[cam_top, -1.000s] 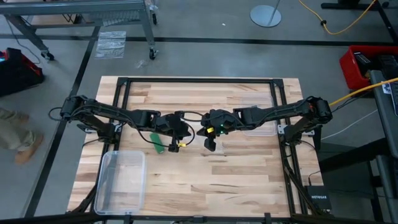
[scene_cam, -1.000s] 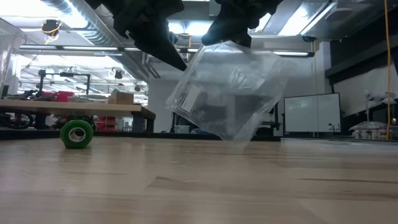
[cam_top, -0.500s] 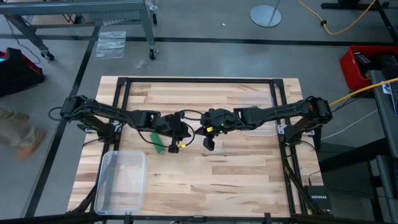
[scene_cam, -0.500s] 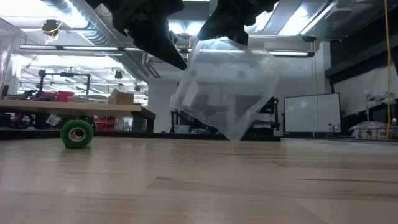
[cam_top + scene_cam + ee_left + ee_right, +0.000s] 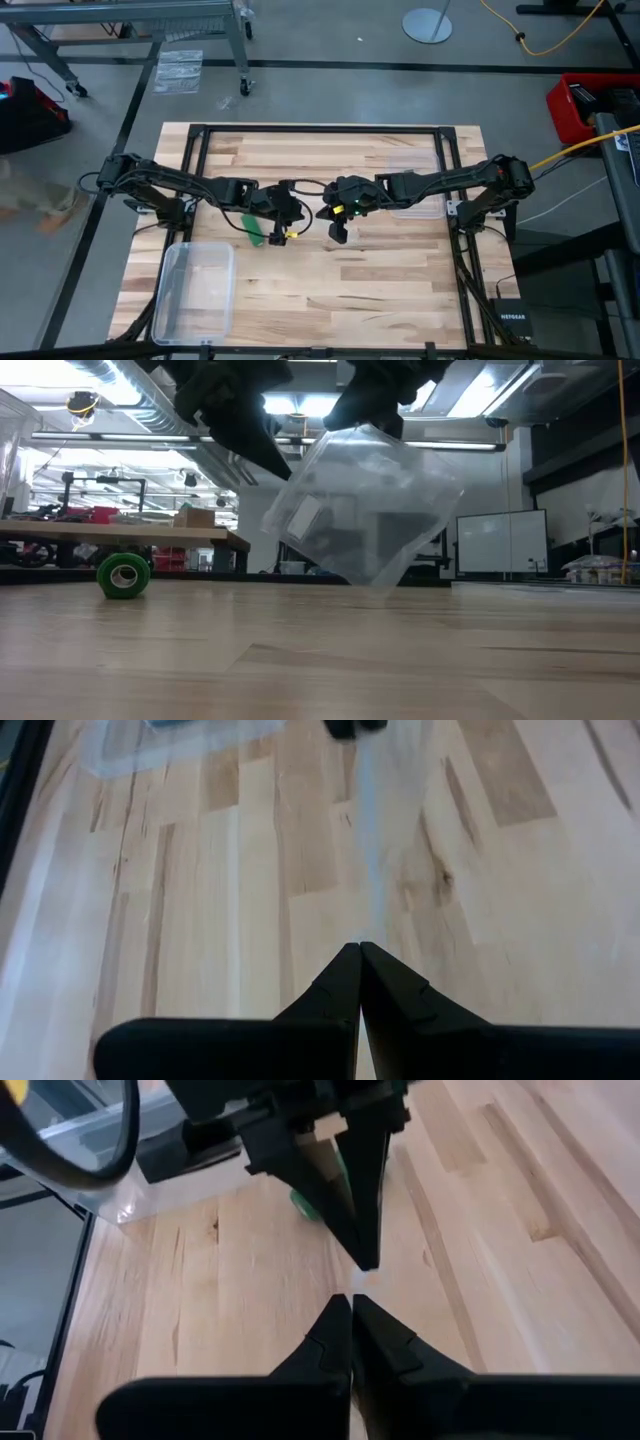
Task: Roll bandage
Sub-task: Open the zip bag
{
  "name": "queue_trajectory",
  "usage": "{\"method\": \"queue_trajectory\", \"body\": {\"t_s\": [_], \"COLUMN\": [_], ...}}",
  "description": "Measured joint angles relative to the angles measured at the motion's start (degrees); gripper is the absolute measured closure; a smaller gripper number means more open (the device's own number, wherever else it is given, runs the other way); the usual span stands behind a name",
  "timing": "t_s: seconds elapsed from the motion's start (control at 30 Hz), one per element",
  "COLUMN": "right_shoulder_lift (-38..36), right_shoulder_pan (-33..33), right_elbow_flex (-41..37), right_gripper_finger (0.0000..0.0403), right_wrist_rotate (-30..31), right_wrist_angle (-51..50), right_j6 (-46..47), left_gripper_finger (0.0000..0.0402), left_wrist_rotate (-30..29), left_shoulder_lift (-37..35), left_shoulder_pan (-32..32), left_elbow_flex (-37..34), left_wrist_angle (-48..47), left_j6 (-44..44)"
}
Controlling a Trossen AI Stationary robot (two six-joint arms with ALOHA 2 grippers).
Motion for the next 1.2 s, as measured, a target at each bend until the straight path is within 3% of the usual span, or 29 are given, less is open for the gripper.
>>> {"method": "queue_trajectory", "body": {"t_s": [1.2], "right_shoulder_lift": [0.0], "right_shoulder_pan": [0.0], "right_elbow_flex": [0.0], "right_gripper_finger": [0.0401], "right_wrist_rotate": [0.88], "right_wrist_angle": [2.36], "right_j6": [0.09], "left_gripper_finger": [0.0399], "left_wrist_rotate": [2.01], "left_shoulder_lift": [0.02], "left_shoulder_pan": [-0.13], "left_elbow_flex": [0.02], "left_wrist_angle": [-2.57], "left_j6": [-3.39]}}
